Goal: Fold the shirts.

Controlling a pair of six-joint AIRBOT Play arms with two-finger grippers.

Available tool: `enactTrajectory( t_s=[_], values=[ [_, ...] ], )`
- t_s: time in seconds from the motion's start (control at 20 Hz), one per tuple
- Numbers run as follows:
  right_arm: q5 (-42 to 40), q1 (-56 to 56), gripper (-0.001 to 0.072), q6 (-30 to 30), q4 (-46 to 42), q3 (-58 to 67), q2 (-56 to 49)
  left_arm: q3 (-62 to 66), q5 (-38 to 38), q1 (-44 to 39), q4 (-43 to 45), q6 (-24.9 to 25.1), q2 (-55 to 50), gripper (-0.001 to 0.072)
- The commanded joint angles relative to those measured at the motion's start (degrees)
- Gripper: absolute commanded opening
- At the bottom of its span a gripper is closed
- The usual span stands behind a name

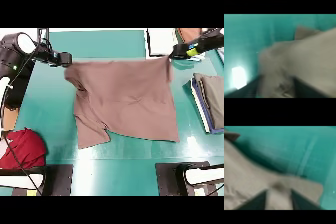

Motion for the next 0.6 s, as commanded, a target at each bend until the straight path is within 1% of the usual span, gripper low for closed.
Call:
enactTrajectory(
  t_s=[0.0,0.05,0.1,0.15,0.2,0.25,0.4,0.55],
  values=[
    [2.3,0.5,0.039,0.2,-0.5,5.1,-6.7,-0.3,-4.2,5.2,-6.3,-0.5,-2.6,0.0581],
    [4.5,-0.2,0.0389,0.1,1.4,6.2,-6.7,-0.3,-8.3,6.6,-6.3,1.0,-2.1,0.058],
    [6.4,-1.0,0.0388,-0.2,3.9,6.1,-6.0,-0.4,-12.5,7.6,-6.3,2.2,-1.7,0.0547],
    [7.9,-2.3,0.0385,-1.0,6.4,4.2,-4.5,-0.9,-16.3,8.3,-6.3,3.9,-1.3,0.0479],
    [8.6,-3.5,0.0381,-1.5,8.8,1.0,-2.2,-2.6,-17.9,8.3,-5.8,5.3,-0.4,0.048],
    [8.7,-4.6,0.0381,-2.5,10.9,-2.8,0.1,-6.2,-17.6,8.3,-5.7,5.4,1.5,0.0481],
    [8.6,-7.2,0.0381,-4.2,14.4,-16.9,8.9,-20.8,-12.3,8.3,-6.5,5.3,8.0,0.0481],
    [6.0,-8.2,0.0381,-5.6,17.0,-29.1,17.0,-35.0,-8.5,8.3,-7.9,5.3,12.6,0.0482]
  ],
)
